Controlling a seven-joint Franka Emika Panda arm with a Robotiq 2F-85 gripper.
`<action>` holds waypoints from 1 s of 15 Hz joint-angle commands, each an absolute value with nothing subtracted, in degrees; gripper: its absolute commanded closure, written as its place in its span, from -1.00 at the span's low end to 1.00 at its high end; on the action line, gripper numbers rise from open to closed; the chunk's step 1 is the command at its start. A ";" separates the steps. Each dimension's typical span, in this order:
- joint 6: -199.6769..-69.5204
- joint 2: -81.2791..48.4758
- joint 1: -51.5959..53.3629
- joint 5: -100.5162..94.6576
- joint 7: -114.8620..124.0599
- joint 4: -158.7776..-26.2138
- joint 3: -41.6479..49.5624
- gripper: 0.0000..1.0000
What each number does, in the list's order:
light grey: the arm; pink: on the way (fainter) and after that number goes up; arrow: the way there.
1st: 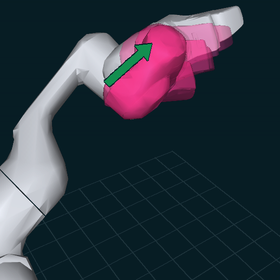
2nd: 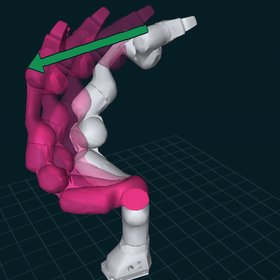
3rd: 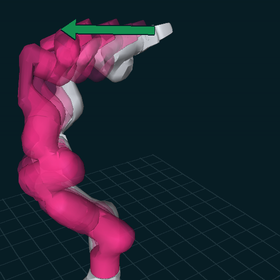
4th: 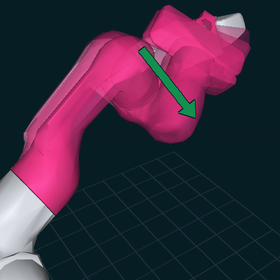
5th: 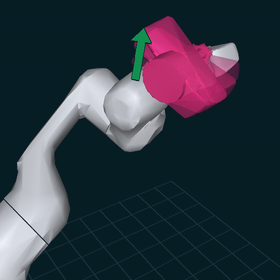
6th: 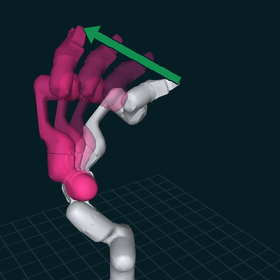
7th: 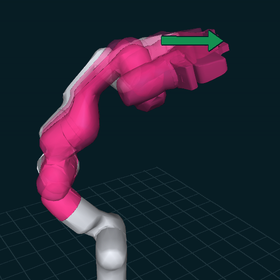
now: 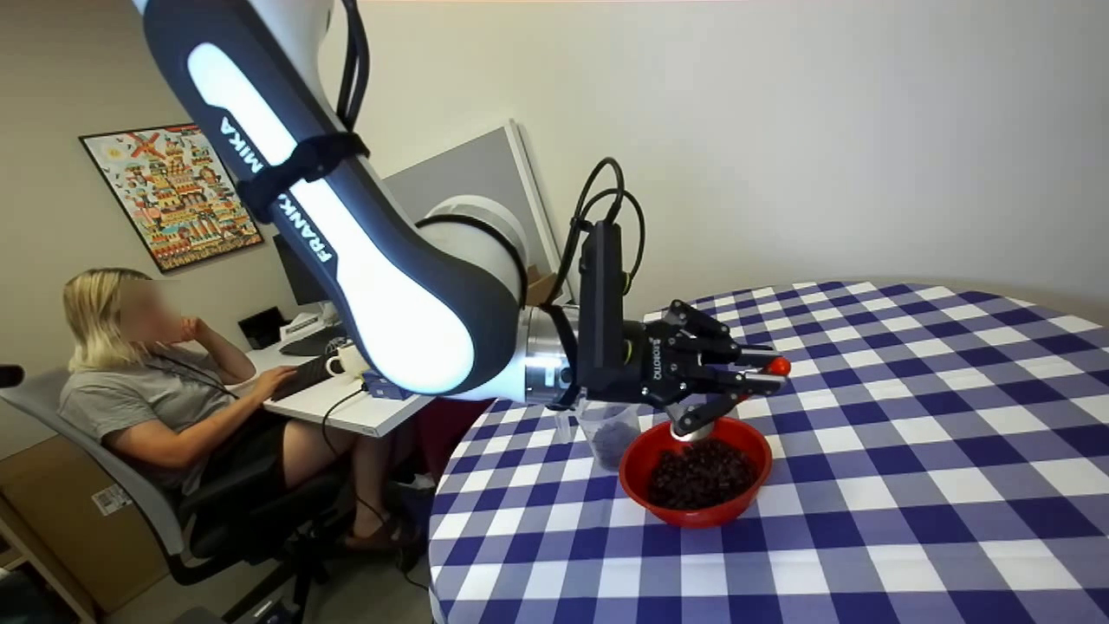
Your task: Use the spoon to transfer one scoop of contents from the orange bowl to the clear jar
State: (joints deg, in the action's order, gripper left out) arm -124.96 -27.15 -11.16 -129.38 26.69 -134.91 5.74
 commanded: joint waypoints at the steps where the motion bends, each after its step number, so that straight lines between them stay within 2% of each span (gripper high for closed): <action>1: -123.62 -27.01 -13.14 -137.20 30.47 -135.33 4.92 0.87; 11: -121.89 -27.13 -15.79 -145.90 31.09 -135.90 5.20 0.87; 12: -122.09 -27.39 -12.01 -143.76 31.20 -135.64 6.93 0.87; 15: -121.27 -28.37 -10.35 -143.95 32.43 -135.97 7.19 0.87</action>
State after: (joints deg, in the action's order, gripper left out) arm -123.34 -27.58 -13.25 -143.59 30.04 -135.04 6.03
